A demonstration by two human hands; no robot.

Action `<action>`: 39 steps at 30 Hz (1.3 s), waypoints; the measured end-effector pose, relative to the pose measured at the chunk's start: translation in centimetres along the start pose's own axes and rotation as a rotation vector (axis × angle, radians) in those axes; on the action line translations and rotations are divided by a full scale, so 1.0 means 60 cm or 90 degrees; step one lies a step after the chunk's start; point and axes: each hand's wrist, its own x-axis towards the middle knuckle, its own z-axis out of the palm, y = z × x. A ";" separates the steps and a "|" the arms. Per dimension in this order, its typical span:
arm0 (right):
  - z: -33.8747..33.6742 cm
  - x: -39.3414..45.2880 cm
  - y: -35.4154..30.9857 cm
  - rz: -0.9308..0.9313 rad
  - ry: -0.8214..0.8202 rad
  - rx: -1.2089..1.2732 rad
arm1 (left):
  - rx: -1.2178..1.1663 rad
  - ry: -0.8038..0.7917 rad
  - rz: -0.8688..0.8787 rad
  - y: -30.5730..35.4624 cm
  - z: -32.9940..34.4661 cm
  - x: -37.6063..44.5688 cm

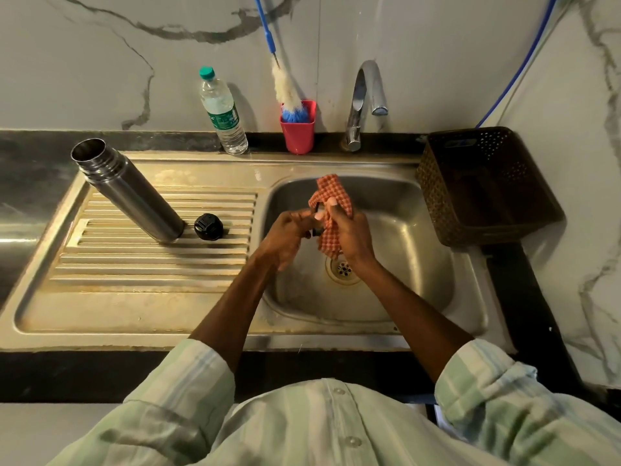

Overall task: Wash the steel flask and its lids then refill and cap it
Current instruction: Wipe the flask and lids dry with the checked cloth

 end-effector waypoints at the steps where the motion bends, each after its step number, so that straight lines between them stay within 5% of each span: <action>1: -0.001 0.006 -0.007 0.084 -0.009 0.089 | 0.045 -0.008 0.030 -0.006 0.002 -0.002; 5: -0.028 0.023 -0.029 0.339 -0.152 0.322 | 0.375 0.005 0.221 -0.024 0.003 -0.002; 7: -0.031 0.027 -0.032 0.366 -0.117 0.334 | 0.592 0.021 0.321 -0.040 -0.005 0.005; 10: -0.017 0.017 -0.030 0.346 -0.033 0.306 | 0.695 0.073 0.315 -0.054 -0.011 0.016; 14: 0.002 -0.010 -0.012 0.235 -0.004 0.235 | 0.570 0.107 0.263 -0.032 0.000 0.012; 18: 0.006 -0.015 -0.013 0.109 0.032 0.064 | 0.413 -0.003 0.134 -0.025 -0.001 0.010; 25: -0.026 0.024 -0.031 0.329 -0.206 0.409 | -0.098 0.035 0.027 -0.039 -0.019 0.004; 32: 0.015 -0.001 -0.002 0.280 -0.054 0.565 | 0.158 0.159 0.151 -0.043 0.006 0.001; 35: 0.021 -0.016 -0.013 0.212 0.006 0.339 | 0.283 0.176 0.163 -0.050 0.006 0.003; 39: 0.015 -0.012 -0.038 0.113 0.007 0.012 | 0.241 0.075 0.142 -0.044 0.017 -0.007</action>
